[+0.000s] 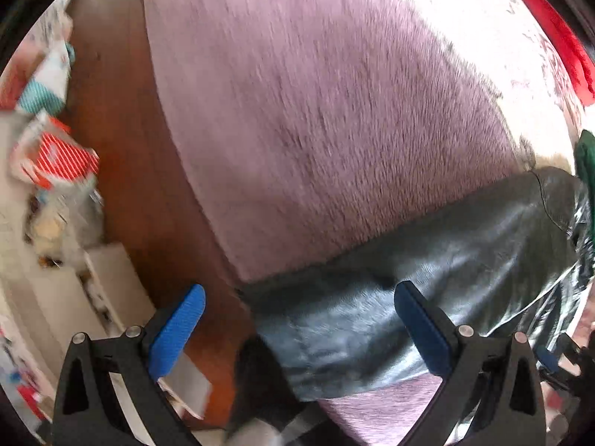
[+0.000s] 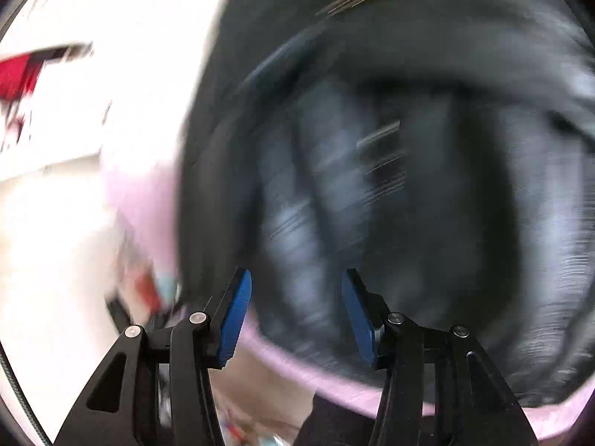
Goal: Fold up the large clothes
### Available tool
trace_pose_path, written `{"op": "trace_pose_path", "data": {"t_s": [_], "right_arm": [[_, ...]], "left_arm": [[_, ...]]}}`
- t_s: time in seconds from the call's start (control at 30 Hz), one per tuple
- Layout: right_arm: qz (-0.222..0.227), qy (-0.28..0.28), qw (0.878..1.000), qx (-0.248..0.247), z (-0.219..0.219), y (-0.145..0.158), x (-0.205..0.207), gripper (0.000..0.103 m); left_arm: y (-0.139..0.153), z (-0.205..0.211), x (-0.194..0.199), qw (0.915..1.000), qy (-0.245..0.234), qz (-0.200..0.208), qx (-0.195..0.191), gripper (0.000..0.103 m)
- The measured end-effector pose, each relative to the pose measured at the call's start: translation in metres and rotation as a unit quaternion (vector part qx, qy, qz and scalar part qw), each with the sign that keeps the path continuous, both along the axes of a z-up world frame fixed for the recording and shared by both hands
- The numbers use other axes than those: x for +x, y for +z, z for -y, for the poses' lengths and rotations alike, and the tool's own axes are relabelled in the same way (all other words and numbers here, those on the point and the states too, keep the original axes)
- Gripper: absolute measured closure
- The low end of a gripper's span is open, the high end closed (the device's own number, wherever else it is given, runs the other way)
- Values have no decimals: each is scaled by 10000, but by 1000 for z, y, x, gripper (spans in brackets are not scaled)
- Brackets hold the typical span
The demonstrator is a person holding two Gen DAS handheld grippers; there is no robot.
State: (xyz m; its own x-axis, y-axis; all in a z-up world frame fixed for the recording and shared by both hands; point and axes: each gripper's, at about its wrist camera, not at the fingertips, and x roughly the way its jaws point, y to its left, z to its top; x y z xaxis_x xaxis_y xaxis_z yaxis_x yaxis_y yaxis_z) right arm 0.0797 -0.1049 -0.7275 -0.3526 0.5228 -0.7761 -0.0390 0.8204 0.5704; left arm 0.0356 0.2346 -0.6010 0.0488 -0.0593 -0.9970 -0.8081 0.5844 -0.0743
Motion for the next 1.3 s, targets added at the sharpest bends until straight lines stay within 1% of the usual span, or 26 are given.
{"op": "trace_pose_path", "data": {"t_s": [0.03, 0.1, 0.2, 0.23, 0.27, 0.3, 0.33, 0.37, 0.4, 0.43, 0.5, 0.57, 0.67, 0.73, 0.77, 0.83, 0.87, 0.93, 1.0, 1.03, 1.1, 1.13, 1.17, 1.2, 1.27, 1.3], "right_arm": [[-82, 241, 9996, 111, -19, -3, -15, 50], [-273, 355, 9988, 210, -44, -16, -34, 50], [-526, 45, 9985, -127, -70, -55, -47, 46], [-521, -283, 9981, -150, -68, -57, -49, 45], [-648, -642, 9958, 60, -64, -58, -53, 54], [-814, -900, 9912, 520, -64, -56, -59, 65], [-801, -929, 9910, 544, -65, -53, -62, 72], [-663, -913, 9925, 481, -68, -47, -67, 73], [-590, -975, 9916, 609, -70, -43, -70, 81], [-526, -995, 9916, 642, -73, -40, -72, 97], [-430, -1193, 9882, 862, -84, -28, -65, 97], [-5, -1377, 9811, 1361, -92, 9, -55, 98], [695, -1797, 9575, 2147, -86, 71, -40, 98], [863, -2150, 9416, 2444, -71, 87, -31, 98], [988, -2100, 9437, 2359, -68, 89, -29, 98], [1017, -1782, 9598, 1917, -74, 79, -33, 98], [864, -1589, 9707, 1582, -74, 62, -39, 96], [219, -1250, 9874, 947, -74, 28, -51, 94], [11, -1220, 9897, 751, -62, 21, -58, 93], [38, -1196, 9902, 718, -44, 29, -66, 87], [68, -1098, 9921, 608, -8, 44, -74, 63], [88, -1083, 9927, 526, 15, 57, -81, 44], [89, -1056, 9933, 465, 41, 71, -85, 38], [81, -1036, 9936, 439, 53, 77, -83, 38], [121, -971, 9947, 300, 92, 95, -93, 38], [177, -943, 9953, 152, 95, 102, -90, 38]], "left_arm": [[10, -2, 1, 9996, -103, -86, 256, 0], [27, -8, 2, 9974, -242, -141, 660, 0], [55, -17, 9, 9913, -436, -188, 1226, 0], [62, -22, 12, 9900, -461, -172, 1320, 0], [70, -26, 15, 9888, -477, -145, 1404, 0], [80, -31, 19, 9869, -496, -118, 1534, 0], [84, -35, 17, 9858, -507, -102, 1600, 0], [91, -40, 20, 9850, -504, -73, 1649, 0], [95, -45, 21, 9845, -476, -48, 1685, 0], [100, -50, 20, 9841, -441, -38, 1723, 0], [107, -62, 19, 9841, -362, 33, 1737, 0], [116, -79, 15, 9826, -239, 133, 1836, 0], [126, -101, 13, 9800, -160, 256, 1965, 0], [127, -115, 11, 9783, -186, 302, 2042, 0], [128, -117, 12, 9775, -212, 293, 2078, 0], [125, -120, 17, 9772, -320, 260, 2083, 0], [123, -119, 19, 9775, -377, 241, 2059, 0], [119, -116, 23, 9783, -495, 227, 1997, 0], [117, -106, 29, 9797, -577, 255, 1905, 0], [113, -100, 32, 9823, -601, 297, 1749, 0], [98, -86, 39, 9898, -642, 343, 1221, 0], [84, -78, 42, 9941, -618, 380, 803, 0], [72, -72, 46, 9962, -589, 399, 506, 0], [52, -64, 51, 9977, -522, 433, 36, 0], [19, -58, 59, 9968, -311, 442, -590, 0], [5, -56, 63, 9949, -191, 486, -863, 0]]}}
